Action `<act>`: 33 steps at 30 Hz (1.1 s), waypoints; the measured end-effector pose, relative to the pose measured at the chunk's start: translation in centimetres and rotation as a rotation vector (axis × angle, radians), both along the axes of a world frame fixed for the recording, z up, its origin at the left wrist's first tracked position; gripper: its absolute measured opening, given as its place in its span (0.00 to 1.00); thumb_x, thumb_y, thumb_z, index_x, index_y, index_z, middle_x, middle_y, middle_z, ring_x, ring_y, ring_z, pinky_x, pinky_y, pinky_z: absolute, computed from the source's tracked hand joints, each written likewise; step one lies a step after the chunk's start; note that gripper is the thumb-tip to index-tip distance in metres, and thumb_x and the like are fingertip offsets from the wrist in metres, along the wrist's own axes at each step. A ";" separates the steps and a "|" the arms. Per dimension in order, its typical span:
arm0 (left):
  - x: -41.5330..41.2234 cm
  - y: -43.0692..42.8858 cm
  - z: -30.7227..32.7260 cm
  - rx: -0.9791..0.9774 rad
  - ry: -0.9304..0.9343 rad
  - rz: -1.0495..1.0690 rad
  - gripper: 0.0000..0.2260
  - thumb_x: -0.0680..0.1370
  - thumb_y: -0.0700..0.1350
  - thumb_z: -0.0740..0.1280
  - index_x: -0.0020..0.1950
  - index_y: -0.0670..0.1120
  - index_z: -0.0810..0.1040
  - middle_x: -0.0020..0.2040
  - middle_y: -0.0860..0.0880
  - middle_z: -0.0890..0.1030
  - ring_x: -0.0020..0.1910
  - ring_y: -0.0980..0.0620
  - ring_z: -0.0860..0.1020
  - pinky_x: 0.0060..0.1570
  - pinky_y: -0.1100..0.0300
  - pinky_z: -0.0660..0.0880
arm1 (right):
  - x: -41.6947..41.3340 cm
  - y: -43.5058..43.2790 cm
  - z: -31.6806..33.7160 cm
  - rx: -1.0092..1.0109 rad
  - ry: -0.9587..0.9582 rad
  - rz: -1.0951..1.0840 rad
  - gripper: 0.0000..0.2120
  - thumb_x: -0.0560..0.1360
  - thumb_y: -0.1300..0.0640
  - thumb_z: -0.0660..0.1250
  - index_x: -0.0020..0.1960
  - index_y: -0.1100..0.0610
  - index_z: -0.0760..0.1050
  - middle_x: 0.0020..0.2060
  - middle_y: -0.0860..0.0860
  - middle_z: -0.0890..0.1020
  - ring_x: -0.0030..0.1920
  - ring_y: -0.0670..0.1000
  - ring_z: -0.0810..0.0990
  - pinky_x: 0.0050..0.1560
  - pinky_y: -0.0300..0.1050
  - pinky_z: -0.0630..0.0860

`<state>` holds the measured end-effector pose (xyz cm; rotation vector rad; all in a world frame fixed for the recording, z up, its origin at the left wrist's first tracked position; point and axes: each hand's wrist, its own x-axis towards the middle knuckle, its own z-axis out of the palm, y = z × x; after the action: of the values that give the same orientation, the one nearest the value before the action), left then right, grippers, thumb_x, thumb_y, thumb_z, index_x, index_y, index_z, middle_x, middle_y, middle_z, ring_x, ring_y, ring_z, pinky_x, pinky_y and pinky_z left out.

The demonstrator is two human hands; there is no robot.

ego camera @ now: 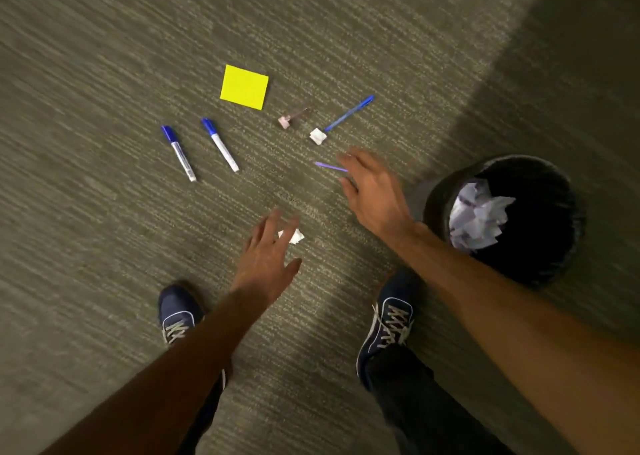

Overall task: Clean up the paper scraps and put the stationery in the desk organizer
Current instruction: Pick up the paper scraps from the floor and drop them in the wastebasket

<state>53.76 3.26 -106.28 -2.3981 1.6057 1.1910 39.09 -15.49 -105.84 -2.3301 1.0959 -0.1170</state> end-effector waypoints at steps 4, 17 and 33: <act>-0.1 -0.9 -6.3 0.059 -0.017 -0.133 0.40 0.79 0.48 0.68 0.81 0.58 0.42 0.82 0.44 0.41 0.81 0.40 0.45 0.76 0.39 0.58 | 2.9 -2.2 -7.3 0.077 0.201 0.176 0.22 0.77 0.64 0.65 0.71 0.58 0.71 0.69 0.60 0.74 0.67 0.62 0.74 0.63 0.57 0.76; 1.7 -0.7 -14.5 0.045 -0.216 -0.577 0.43 0.75 0.35 0.67 0.80 0.44 0.42 0.79 0.40 0.50 0.75 0.39 0.57 0.72 0.45 0.64 | 8.6 -5.7 -16.9 -0.141 0.350 0.269 0.23 0.75 0.66 0.68 0.70 0.60 0.70 0.65 0.60 0.73 0.65 0.60 0.71 0.63 0.56 0.75; 3.3 -5.2 -2.5 -0.395 -0.077 0.059 0.17 0.70 0.25 0.72 0.58 0.33 0.81 0.53 0.37 0.84 0.50 0.40 0.83 0.52 0.56 0.79 | 6.4 -0.9 -5.1 0.063 0.017 0.018 0.12 0.76 0.69 0.65 0.58 0.62 0.79 0.51 0.60 0.81 0.50 0.60 0.80 0.50 0.58 0.79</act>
<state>57.09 -1.96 -108.82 -2.6953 1.9099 0.8372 45.50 -16.43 -110.97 -2.2885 1.0709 -0.0558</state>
